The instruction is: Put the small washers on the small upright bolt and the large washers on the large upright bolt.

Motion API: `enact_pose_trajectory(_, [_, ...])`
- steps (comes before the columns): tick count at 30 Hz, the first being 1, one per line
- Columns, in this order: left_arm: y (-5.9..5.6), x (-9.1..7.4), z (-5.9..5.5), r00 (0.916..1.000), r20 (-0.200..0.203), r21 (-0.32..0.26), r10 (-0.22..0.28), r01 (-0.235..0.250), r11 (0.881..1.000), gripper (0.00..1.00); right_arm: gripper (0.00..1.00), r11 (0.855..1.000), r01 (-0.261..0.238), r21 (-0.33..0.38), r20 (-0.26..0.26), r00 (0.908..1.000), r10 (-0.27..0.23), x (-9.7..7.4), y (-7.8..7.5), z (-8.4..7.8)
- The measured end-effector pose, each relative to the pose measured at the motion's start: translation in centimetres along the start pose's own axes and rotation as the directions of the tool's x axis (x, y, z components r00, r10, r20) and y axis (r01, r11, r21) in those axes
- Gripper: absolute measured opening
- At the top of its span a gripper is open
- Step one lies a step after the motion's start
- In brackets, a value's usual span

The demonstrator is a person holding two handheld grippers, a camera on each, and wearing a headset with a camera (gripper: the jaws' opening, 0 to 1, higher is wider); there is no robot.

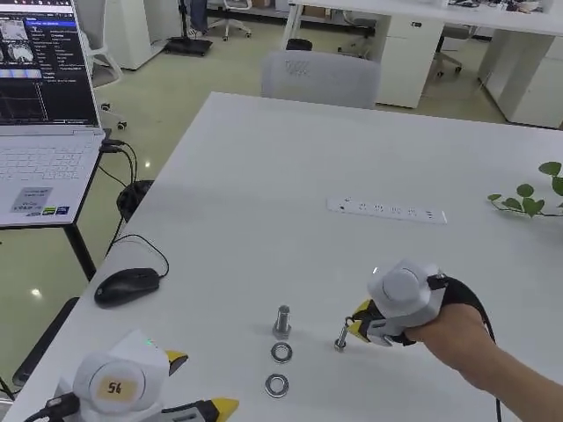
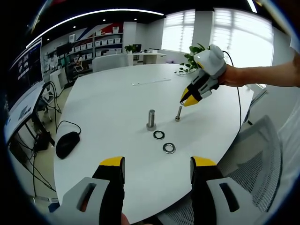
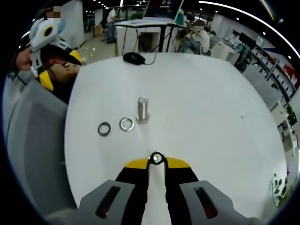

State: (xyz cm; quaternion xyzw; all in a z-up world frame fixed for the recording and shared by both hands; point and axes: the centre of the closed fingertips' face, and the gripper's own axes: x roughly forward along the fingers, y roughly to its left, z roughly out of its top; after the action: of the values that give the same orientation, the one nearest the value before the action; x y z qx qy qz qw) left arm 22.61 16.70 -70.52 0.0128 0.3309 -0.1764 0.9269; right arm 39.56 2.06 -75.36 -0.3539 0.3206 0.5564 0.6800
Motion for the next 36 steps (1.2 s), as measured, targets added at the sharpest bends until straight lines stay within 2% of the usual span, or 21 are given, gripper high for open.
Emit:
enact_pose_trajectory(9, [0.1, 0.0, -0.3, 1.0, -0.003, -0.004, 0.001, -0.001, 1.0, 0.56, 0.13, 1.0, -0.014, -0.015, -0.033, 0.9994, 0.014, 0.6, 0.2, -0.5])
enact_pose_trajectory(36, [-0.1, 0.2, -0.1, 1.0, -0.003, -0.002, -0.005, 0.005, 1.0, 0.56, 0.13, 0.999, -0.037, 0.008, -0.071, 0.9967, 0.038, 1.6, 0.4, -1.0])
